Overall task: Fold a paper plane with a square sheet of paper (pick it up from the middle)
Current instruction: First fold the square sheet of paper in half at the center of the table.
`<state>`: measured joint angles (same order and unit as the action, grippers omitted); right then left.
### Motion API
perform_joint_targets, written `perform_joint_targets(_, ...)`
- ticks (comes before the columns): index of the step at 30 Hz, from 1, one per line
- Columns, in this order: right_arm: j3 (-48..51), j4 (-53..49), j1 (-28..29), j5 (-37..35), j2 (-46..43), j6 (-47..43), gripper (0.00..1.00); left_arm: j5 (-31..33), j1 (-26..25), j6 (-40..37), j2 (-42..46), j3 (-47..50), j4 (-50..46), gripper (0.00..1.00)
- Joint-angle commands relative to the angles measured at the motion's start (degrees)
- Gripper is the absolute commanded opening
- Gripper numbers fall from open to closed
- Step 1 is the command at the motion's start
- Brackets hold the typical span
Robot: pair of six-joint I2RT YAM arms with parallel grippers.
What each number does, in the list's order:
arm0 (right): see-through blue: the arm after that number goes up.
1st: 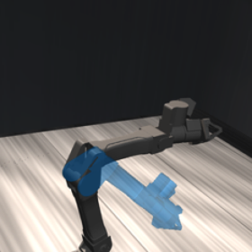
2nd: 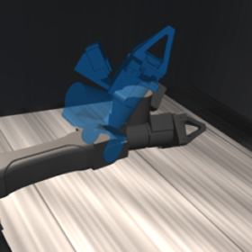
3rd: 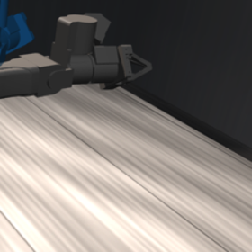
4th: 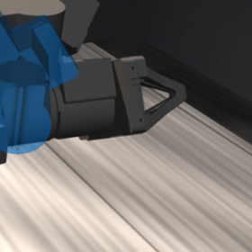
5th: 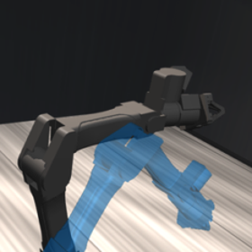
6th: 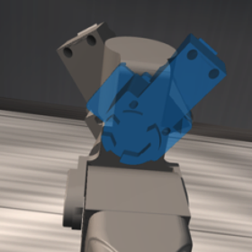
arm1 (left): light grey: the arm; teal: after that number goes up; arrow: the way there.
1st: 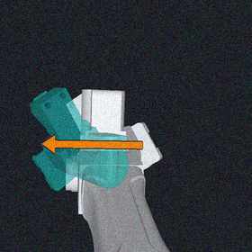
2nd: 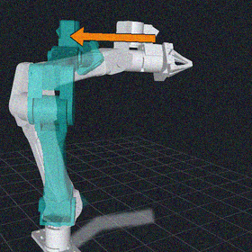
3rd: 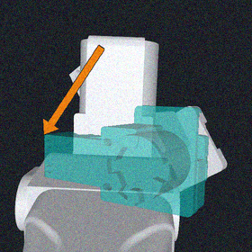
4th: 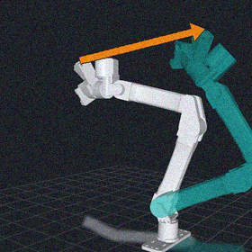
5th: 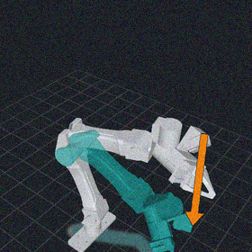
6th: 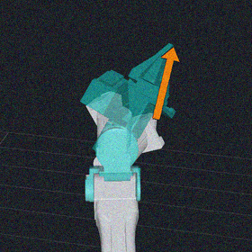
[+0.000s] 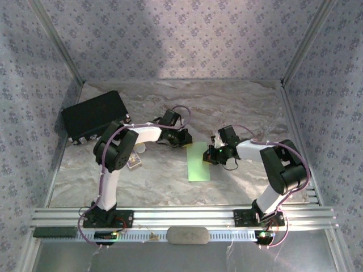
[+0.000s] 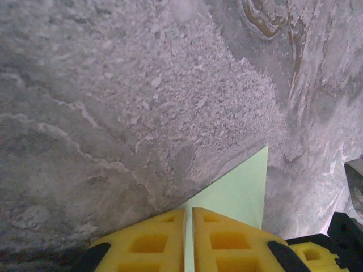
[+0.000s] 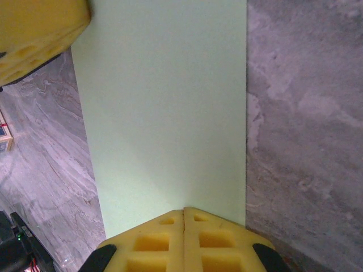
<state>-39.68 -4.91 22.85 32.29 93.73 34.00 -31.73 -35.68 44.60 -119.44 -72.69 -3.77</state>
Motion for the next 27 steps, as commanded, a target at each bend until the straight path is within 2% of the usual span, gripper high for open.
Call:
perform_joint_targets(1,0.55,-6.04,-0.01,-2.97,-1.14,0.15,0.08,1.61,-0.10,1.34,-1.68,1.45,-0.89,0.11)
perform_joint_targets(6,-2.21,-12.27,-0.12,-3.20,-10.42,0.26,0.23,1.53,-0.07,1.66,-1.61,2.76,0.06,0.11)
perform_joint_targets(11,3.19,-17.52,-0.64,-4.78,-20.91,3.22,0.39,1.01,-0.02,1.19,-1.41,3.22,0.00,0.11)
perform_joint_targets(13,5.95,-16.38,-1.03,-2.71,-22.68,6.12,0.47,0.35,-0.09,1.19,-1.36,3.52,0.17,0.11)
perform_joint_targets(17,9.90,-11.94,0.16,3.60,-22.84,10.77,0.49,0.44,-0.06,1.02,-1.32,4.21,0.28,0.11)
perform_joint_targets(27,16.41,-9.61,3.48,1.87,-26.58,15.94,0.46,0.49,-0.06,1.49,-1.76,5.29,1.30,0.10)
